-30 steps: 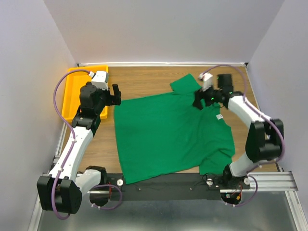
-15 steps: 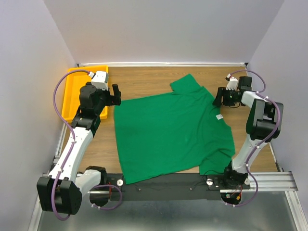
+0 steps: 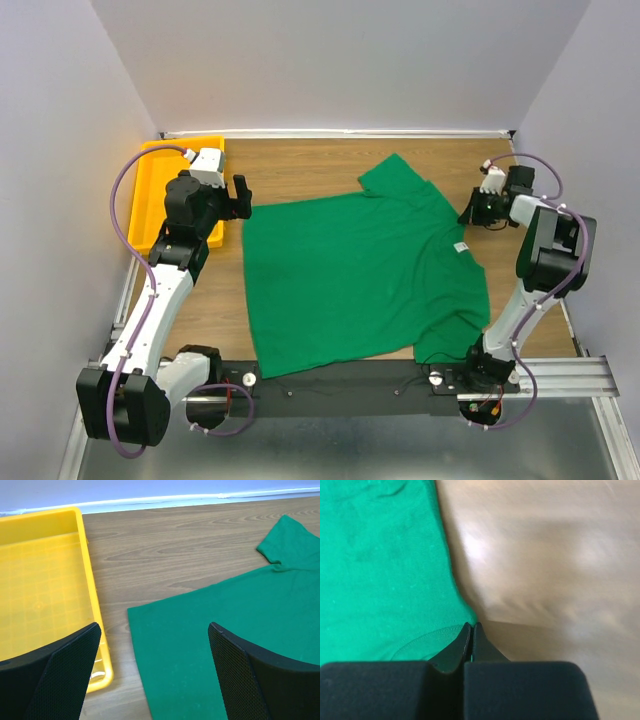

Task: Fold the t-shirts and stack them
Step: Flatten the tshirt out

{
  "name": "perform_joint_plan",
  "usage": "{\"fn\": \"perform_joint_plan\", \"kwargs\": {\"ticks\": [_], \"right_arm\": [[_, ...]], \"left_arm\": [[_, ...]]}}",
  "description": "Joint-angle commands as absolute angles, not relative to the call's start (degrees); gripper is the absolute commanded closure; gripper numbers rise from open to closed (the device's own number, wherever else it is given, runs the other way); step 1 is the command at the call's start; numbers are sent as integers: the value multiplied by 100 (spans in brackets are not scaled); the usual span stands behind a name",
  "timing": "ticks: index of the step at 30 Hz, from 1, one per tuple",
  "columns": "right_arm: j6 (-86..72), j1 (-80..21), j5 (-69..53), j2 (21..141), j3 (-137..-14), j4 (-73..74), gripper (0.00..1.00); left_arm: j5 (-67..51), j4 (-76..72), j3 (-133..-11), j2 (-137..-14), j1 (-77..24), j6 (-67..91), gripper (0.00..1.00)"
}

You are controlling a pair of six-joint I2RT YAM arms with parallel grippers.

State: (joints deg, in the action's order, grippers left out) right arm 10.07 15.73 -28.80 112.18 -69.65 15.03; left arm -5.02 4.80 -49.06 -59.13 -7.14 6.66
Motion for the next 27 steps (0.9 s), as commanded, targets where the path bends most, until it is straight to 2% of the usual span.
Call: {"fn": "perform_joint_plan", "kwargs": {"ticks": [1, 11, 12, 13, 15, 16, 17, 18, 22, 27], "right_arm": [[1493, 2056, -2084, 10961, -6355, 1731, 99], [2627, 3260, -2021, 10670, -5757, 1951, 97], [2663, 3278, -2030, 10687, -5766, 1969, 93], [2698, 3296, -2048, 10679, -5783, 1986, 79], [2777, 3296, -2100, 10653, -5906, 2021, 64], [2777, 3296, -2161, 10626, -5985, 2039, 52], [2777, 3296, -2362, 10617, -6151, 2056, 45], [2751, 3296, -2486, 10617, -6283, 2091, 33], [2979, 3287, -3592, 10670, -6934, 2749, 13], [3120, 2954, -4517, 10503, -7181, 2944, 0]], "left_arm": [[-694, 343, -4931, -5766, -703, 677, 5], [-1195, 290, -4904, -6073, -703, 765, 5], [-1335, 264, -4904, -6186, -703, 791, 5], [-1414, 220, -4896, -6257, -703, 826, 5], [-1703, 106, -4913, -6598, -703, 949, 7], [-1766, 79, -5000, -6775, -703, 1010, 8], [-1975, 79, -5088, -6976, -703, 1124, 11], [-2082, 88, -5193, -7440, -703, 1160, 13], [-2102, 438, -6106, -8810, -869, 1196, 20], [-1705, 1211, -8101, -11016, -1151, 1064, 30]]}}
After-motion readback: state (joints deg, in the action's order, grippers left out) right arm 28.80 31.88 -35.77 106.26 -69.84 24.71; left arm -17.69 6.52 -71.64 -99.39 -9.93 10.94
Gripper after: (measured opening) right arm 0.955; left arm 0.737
